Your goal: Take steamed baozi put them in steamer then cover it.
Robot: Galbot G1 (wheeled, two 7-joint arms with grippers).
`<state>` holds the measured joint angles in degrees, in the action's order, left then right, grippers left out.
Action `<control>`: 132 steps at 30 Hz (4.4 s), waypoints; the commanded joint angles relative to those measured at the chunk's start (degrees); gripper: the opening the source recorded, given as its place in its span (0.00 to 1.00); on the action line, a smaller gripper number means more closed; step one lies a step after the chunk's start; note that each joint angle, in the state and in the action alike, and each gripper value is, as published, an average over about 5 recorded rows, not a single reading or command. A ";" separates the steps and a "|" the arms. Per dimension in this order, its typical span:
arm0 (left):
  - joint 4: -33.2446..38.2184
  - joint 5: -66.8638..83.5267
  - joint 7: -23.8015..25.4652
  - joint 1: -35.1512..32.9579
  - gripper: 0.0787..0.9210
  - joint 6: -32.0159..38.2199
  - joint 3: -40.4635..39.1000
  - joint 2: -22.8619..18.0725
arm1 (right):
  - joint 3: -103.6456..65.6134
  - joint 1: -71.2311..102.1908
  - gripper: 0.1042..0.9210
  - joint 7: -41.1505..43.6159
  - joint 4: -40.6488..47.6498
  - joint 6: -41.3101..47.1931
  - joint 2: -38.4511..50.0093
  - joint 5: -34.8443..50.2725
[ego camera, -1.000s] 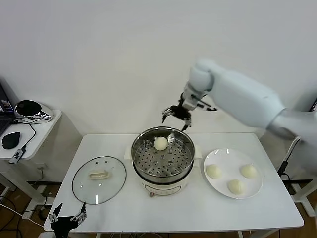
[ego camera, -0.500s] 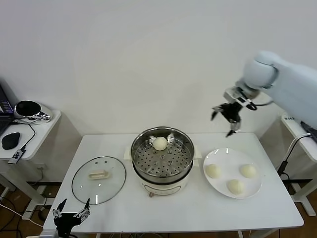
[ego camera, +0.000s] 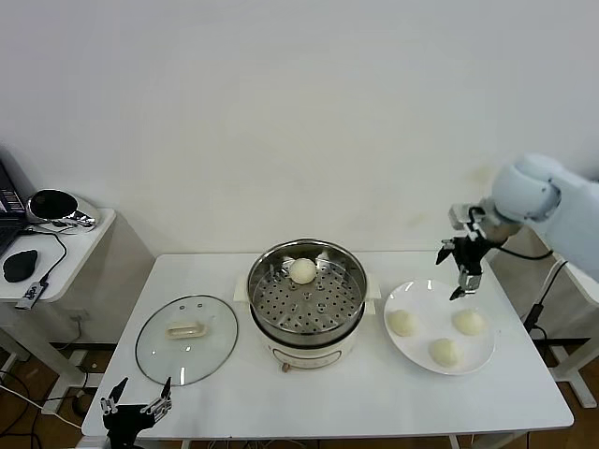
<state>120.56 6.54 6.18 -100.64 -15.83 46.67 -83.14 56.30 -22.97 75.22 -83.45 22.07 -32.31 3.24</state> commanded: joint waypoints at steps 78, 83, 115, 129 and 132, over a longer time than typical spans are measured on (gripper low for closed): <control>-4.26 -1.16 0.36 4.55 0.88 0.07 -1.52 1.09 | 16.10 -16.62 0.62 -1.39 7.49 -3.39 -10.77 6.69; -2.71 -0.59 0.32 4.41 0.88 0.05 -1.19 1.41 | 20.23 -23.35 0.62 1.72 7.63 -0.58 -15.47 12.06; 3.30 2.18 -0.30 2.94 0.88 -0.29 0.19 0.88 | 11.63 -5.35 0.62 -1.56 22.19 8.63 -45.69 11.74; 2.60 2.84 -0.07 3.75 0.88 -0.85 -0.17 0.53 | 8.17 0.51 0.62 -3.50 30.13 7.71 -52.78 6.47; 2.38 2.85 -0.03 3.92 0.88 -0.89 -0.38 0.45 | 7.81 0.58 0.62 -3.56 30.92 7.56 -53.93 6.16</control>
<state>123.20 9.33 6.09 -96.84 -16.65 46.50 -82.59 65.82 -25.70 72.21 -57.66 29.73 -80.26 12.08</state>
